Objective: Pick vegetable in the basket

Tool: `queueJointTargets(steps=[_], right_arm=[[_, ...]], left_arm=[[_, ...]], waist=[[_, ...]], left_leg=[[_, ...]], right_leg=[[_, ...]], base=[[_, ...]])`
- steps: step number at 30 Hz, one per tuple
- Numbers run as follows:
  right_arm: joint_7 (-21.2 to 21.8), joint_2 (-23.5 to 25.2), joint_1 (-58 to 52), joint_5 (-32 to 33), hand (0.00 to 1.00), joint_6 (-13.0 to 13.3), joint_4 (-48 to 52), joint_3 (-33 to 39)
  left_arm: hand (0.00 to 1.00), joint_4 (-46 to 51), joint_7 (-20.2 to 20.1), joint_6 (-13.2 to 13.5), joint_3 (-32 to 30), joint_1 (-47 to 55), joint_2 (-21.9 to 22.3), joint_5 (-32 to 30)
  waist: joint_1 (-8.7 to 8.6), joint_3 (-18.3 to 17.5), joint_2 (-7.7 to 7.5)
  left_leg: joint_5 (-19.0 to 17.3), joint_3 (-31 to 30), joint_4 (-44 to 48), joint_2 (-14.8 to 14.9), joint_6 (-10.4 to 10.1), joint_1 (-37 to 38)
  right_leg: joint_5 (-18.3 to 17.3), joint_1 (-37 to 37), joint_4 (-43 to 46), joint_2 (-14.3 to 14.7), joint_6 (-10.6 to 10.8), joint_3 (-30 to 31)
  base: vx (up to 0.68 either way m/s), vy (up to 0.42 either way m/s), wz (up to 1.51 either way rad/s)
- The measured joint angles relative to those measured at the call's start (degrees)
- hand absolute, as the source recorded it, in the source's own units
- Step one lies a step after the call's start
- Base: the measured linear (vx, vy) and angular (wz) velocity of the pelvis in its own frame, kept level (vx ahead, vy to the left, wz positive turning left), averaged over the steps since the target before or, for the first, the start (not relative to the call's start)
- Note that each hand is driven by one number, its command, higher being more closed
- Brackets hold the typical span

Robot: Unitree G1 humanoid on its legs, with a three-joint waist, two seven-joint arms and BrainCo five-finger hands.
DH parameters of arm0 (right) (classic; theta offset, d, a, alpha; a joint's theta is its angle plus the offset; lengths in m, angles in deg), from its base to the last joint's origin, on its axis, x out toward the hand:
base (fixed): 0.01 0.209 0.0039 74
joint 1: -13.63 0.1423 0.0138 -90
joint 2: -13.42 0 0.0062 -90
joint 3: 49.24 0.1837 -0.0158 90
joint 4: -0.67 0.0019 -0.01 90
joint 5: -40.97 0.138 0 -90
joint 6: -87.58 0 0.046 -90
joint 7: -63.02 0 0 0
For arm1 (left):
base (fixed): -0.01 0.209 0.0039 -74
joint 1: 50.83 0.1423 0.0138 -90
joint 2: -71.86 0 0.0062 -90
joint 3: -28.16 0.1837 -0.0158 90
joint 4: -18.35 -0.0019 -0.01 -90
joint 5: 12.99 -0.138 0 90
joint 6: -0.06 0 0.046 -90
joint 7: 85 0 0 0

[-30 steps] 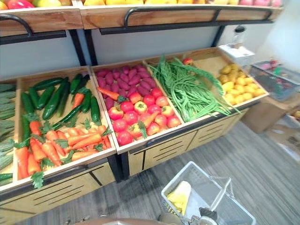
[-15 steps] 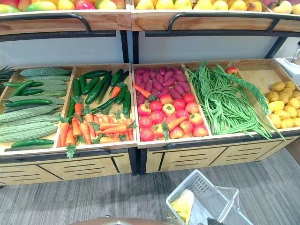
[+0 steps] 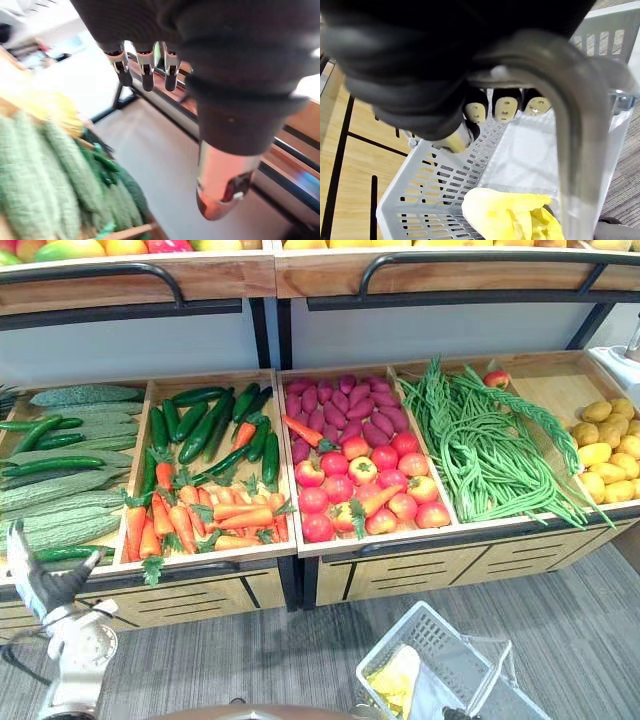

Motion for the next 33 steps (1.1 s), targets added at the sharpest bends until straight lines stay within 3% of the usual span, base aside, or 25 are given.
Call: queueJointTargets(steps=[5,12,15,20,23,33], right_arm=[[2.24,-3.17,0.33,-1.66,1.0,1.41,-0.35,-2.17],[3.79,-5.44,0.93,-3.02,1.0,3.66,-0.76,-5.01],[4.28,-5.92,0.92,-4.33,1.0,4.22,-0.76,-6.53],[4.53,-7.9,1.03,-4.36,1.0,5.48,-0.69,-9.25],[4.61,-8.77,0.97,-4.38,1.0,5.86,-0.44,-9.83],[4.58,-9.44,0.42,-4.42,1.0,6.33,2.33,-12.44]], left_arm=[[0.0,0.52,-5.15,1.13,6.79,-1.95,-7.88,-4.64],[0.0,-4.92,-12.59,0.59,14.26,-3.95,-11.83,-6.44],[0.0,-8.61,-16.32,-0.42,16.63,-5.15,-12.99,-6.83],[0.0,-14.59,-24.5,-4.43,19.66,-7.01,-14.44,-6.55],[0.0,-15.93,-27.1,-6.22,21.38,-7.39,-14.83,-6.2],[0.0,-18.47,-27.72,-6.65,23.17,-10.15,-14.82,-5.71]], waist=[[-0.48,-0.09,0.63],[-1.89,0.11,1.19],[-1.99,0.17,1.23],[-2.8,0.49,1.4],[-3.29,0.84,1.76],[-3.42,1.57,2.22]], left_leg=[[-1.06,2.22,-0.01,-0.13,-0.05,1.15],[-1.53,5.17,0.0,-0.04,0.09,1.58],[-1.94,6.6,0.01,0.01,-0.04,2.2],[-2.12,8.1,0.01,0.0,-0.28,1.91],[-2.19,8.4,0.02,0.06,-0.37,2.04],[-4.0,9.82,2.91,0.5,-0.63,0.95]], right_leg=[[0.04,-0.25,-0.37,0.25,0.02,2.39],[1.56,-1.24,-2.16,1.11,-0.27,5.7],[1.83,-1.63,-2.19,1.4,-0.29,7.26],[2.29,-3.1,-2.09,1.65,-0.31,8.94],[2.31,-3.18,-2.09,1.75,-0.3,9.27],[2.32,-4.3,-1.73,1.8,-0.27,10.8]], base=[[0.04,0.016,-0.23],[0.02,0.009,-0.24],[0.0,0.006,-0.26],[-0.01,-0.001,-0.16],[0.01,-0.01,-0.07],[0.01,-0.005,-0.08]])
